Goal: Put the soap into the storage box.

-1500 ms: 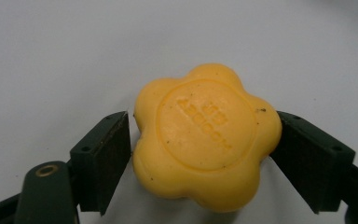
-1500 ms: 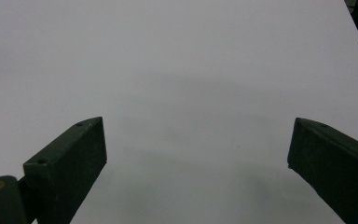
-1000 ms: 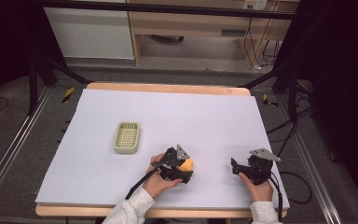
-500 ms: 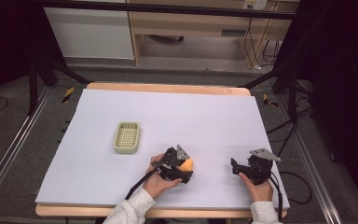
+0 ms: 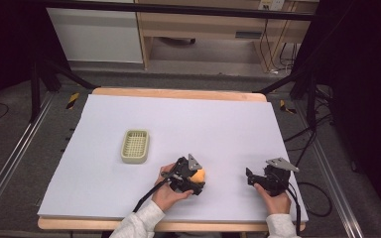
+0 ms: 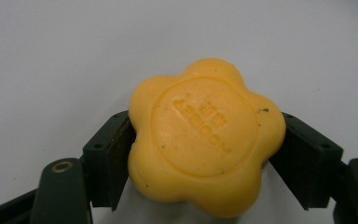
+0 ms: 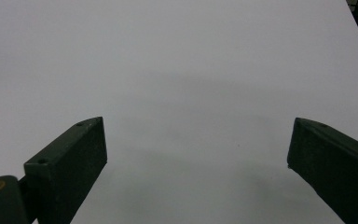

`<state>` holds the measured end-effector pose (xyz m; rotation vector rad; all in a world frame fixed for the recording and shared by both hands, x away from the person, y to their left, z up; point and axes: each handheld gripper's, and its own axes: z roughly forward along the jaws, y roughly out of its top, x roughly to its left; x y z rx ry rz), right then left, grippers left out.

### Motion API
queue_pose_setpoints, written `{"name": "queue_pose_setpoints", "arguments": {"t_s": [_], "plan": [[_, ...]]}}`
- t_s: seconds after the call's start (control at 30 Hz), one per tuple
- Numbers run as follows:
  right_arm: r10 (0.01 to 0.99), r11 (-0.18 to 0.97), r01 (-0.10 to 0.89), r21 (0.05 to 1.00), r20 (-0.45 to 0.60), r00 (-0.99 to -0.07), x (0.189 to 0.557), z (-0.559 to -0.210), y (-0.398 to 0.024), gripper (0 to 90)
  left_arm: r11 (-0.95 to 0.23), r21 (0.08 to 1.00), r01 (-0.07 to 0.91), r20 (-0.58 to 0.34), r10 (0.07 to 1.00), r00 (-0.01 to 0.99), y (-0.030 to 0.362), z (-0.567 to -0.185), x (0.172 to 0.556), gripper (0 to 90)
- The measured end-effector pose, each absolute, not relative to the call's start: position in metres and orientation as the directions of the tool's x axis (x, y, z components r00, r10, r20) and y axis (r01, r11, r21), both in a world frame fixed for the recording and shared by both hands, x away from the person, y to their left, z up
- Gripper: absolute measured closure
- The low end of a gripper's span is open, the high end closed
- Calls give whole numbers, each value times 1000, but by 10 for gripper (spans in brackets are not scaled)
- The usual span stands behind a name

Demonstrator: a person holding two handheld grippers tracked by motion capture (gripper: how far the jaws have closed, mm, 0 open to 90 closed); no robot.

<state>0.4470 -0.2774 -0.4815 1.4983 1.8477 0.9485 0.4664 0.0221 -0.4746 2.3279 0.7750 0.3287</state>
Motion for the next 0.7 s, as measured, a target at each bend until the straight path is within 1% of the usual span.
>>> {"name": "queue_pose_setpoints", "arguments": {"t_s": [0.7], "plan": [[978,119,571,812,2,-207,447,-481,-278,52,-597,665,448,26,619,785,38,-458,465,263]]}}
